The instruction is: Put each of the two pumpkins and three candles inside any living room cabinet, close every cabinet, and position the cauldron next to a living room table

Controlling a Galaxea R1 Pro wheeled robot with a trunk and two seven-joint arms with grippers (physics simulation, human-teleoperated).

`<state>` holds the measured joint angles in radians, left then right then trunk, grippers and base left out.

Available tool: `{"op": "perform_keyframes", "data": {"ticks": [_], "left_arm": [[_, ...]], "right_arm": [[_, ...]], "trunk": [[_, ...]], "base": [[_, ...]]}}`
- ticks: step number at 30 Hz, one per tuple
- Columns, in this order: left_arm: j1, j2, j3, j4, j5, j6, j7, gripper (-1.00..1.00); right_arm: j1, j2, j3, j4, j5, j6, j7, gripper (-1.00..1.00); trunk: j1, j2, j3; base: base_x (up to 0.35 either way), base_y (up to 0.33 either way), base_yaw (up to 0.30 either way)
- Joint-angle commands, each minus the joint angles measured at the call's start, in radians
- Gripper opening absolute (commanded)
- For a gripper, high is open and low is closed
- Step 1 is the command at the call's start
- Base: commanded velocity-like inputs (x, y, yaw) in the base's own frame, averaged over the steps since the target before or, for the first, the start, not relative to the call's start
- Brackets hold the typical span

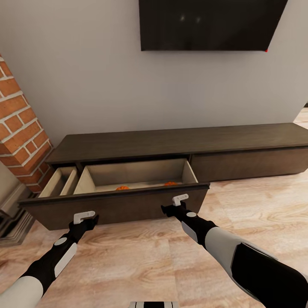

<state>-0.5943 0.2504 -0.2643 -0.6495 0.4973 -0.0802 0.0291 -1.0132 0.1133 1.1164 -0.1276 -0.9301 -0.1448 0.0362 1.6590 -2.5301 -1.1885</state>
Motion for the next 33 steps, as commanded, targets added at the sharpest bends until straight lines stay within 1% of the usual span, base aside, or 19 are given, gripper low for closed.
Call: {"op": "perform_keyframes", "data": {"ticks": [1,4,8,16,33], "left_arm": [[-0.001,0.002,-0.008,0.001,0.011,-0.006,0.003,1.0],[-0.001,0.003,-0.007,0.001,0.01,-0.006,0.003,1.0],[-0.001,0.005,-0.007,0.001,0.011,-0.006,0.003,1.0],[-0.001,0.006,-0.007,0.002,0.012,-0.006,0.003,1.0],[-0.001,0.006,-0.007,0.002,0.014,-0.006,0.003,1.0]], "right_arm": [[-0.001,0.0,0.008,0.002,-0.008,-0.004,0.004,1.0],[-0.001,0.0,0.009,0.002,-0.002,-0.005,0.005,1.0],[-0.001,-0.001,0.01,0.003,-0.004,-0.004,0.005,1.0],[-0.001,-0.001,0.01,0.003,0.0,-0.006,0.005,1.0],[-0.001,0.0,0.01,0.002,-0.001,-0.012,0.005,1.0]], "trunk": [[0.0,0.0,-0.001],[0.0,0.0,-0.001],[0.0,0.0,-0.001],[0.0,0.0,0.004],[0.0,0.0,0.004]], "base": [[0.002,0.0,0.0],[0.0,0.0,0.0],[0.0,0.0,-0.002],[0.0,0.0,-0.082],[0.0,0.0,-0.003]]}}
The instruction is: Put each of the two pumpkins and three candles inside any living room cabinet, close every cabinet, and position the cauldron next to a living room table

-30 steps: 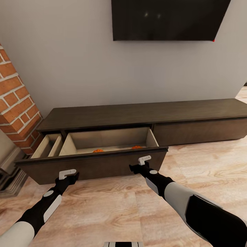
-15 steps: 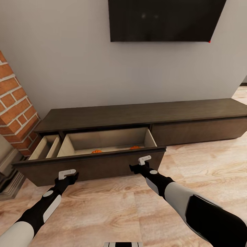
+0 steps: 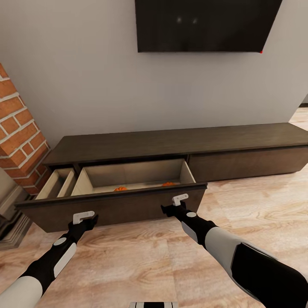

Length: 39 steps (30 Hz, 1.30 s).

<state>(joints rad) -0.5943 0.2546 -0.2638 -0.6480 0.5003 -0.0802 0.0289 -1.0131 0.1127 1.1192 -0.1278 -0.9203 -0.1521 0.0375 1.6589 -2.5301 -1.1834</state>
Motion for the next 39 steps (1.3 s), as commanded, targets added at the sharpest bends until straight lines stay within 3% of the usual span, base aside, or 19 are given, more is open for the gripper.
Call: {"op": "perform_keyframes", "data": {"ticks": [1,22,32,39], "left_arm": [[-0.001,0.002,-0.008,0.001,0.011,-0.006,0.003,1.0],[-0.001,0.002,-0.008,0.001,0.012,-0.006,-0.001,1.0],[-0.001,0.0,-0.008,0.001,0.016,-0.003,-0.002,1.0],[-0.001,-0.009,-0.004,0.061,0.009,-0.002,-0.002,1.0]], "right_arm": [[-0.001,0.001,0.007,0.002,-0.011,-0.004,0.004,1.0],[-0.001,0.0,0.007,0.003,-0.015,-0.01,0.003,1.0],[0.0,0.001,0.004,0.004,-0.019,-0.052,0.0,1.0],[0.001,0.001,0.004,0.004,-0.019,-0.056,-0.001,1.0]], "trunk": [[0.0,0.0,-0.001],[0.0,0.0,-0.001],[0.0,0.0,-0.001],[0.0,0.0,-0.001]], "base": [[0.0,0.0,0.0],[0.0,0.0,0.0],[0.035,0.001,0.0],[0.189,0.017,0.0]]}}
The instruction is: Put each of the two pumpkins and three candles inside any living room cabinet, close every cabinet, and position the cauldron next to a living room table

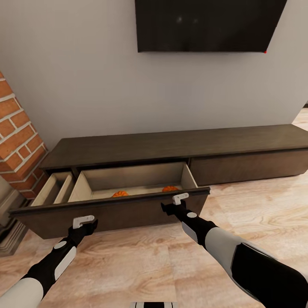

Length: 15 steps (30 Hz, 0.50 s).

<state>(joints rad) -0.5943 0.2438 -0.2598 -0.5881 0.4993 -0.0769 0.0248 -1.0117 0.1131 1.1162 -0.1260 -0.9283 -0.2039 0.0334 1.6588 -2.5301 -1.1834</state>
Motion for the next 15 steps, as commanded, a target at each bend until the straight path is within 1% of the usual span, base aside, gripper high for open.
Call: {"op": "perform_keyframes", "data": {"ticks": [1,2,6,10,12,15], "left_arm": [[-0.001,-0.001,-0.008,0.003,0.009,-0.004,0.002,1.0],[-0.002,-0.004,-0.008,0.004,0.009,-0.001,0.002,1.0],[-0.009,-0.027,-0.009,0.009,0.012,0.01,0.006,1.0],[-0.025,-0.054,-0.009,0.022,0.015,0.061,0.012,1.0],[-0.03,-0.065,-0.009,0.025,0.015,0.071,0.013,1.0],[-0.032,-0.074,-0.01,0.032,0.014,0.077,0.013,1.0]], "right_arm": [[-0.001,0.0,0.007,0.002,-0.011,-0.004,0.003,1.0],[-0.001,0.0,0.007,0.002,-0.011,-0.005,0.003,1.0],[-0.001,0.001,0.008,0.002,-0.011,-0.005,0.003,1.0],[-0.001,0.001,0.008,0.001,-0.009,-0.007,0.003,1.0],[-0.001,0.002,0.008,0.001,-0.009,-0.009,0.003,1.0],[-0.001,0.003,0.008,0.002,-0.009,-0.01,0.002,1.0]], "trunk": [[0.0,0.0,-0.001],[0.0,0.0,-0.001],[0.0,0.0,-0.001],[0.0,0.0,-0.001],[0.0,0.0,-0.001],[0.0,0.0,-0.001]], "base": [[0.047,0.003,0.0],[0.03,0.002,0.0],[0.008,0.0,0.0],[0.001,0.0,0.0],[0.0,0.0,0.0],[0.0,0.0,0.0]]}}
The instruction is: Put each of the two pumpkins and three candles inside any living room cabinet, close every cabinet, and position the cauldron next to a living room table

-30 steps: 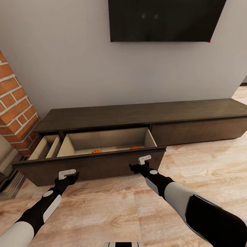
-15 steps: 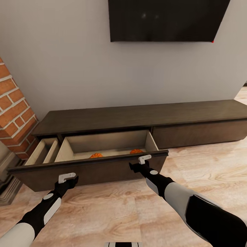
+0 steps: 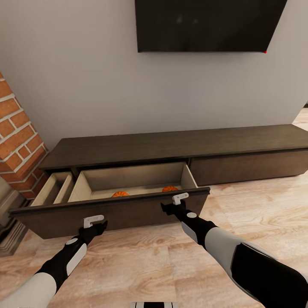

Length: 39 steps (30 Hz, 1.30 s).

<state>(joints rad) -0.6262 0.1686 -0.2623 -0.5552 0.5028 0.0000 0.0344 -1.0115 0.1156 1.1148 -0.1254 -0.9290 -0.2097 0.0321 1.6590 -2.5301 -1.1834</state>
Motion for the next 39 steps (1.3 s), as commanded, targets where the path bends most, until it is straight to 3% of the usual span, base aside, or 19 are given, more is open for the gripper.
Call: {"op": "perform_keyframes", "data": {"ticks": [1,28,35,39], "left_arm": [[-0.001,0.0,-0.008,0.001,0.011,0.002,0.004,1.0],[-0.003,0.003,-0.009,0.001,0.005,0.002,0.021,1.0],[-0.001,0.001,-0.02,-0.009,0.003,-0.002,0.028,1.0],[-0.001,0.003,-0.031,-0.013,0.003,-0.003,0.028,1.0]], "right_arm": [[-0.001,0.001,0.01,0.0,-0.008,-0.005,0.004,1.0],[-0.001,-0.003,0.007,0.007,-0.015,-0.006,-0.006,1.0],[0.0,-0.003,0.008,0.015,-0.092,-0.005,-0.005,1.0],[0.001,-0.002,0.008,0.028,-0.104,-0.003,-0.005,1.0]], "trunk": [[0.0,0.0,-0.001],[0.0,0.0,-0.001],[0.0,0.0,-0.001],[0.0,0.0,-0.001]], "base": [[0.0,0.0,0.0],[0.0,0.0,0.0],[0.0,0.0,0.0],[0.0,0.0,0.0]]}}
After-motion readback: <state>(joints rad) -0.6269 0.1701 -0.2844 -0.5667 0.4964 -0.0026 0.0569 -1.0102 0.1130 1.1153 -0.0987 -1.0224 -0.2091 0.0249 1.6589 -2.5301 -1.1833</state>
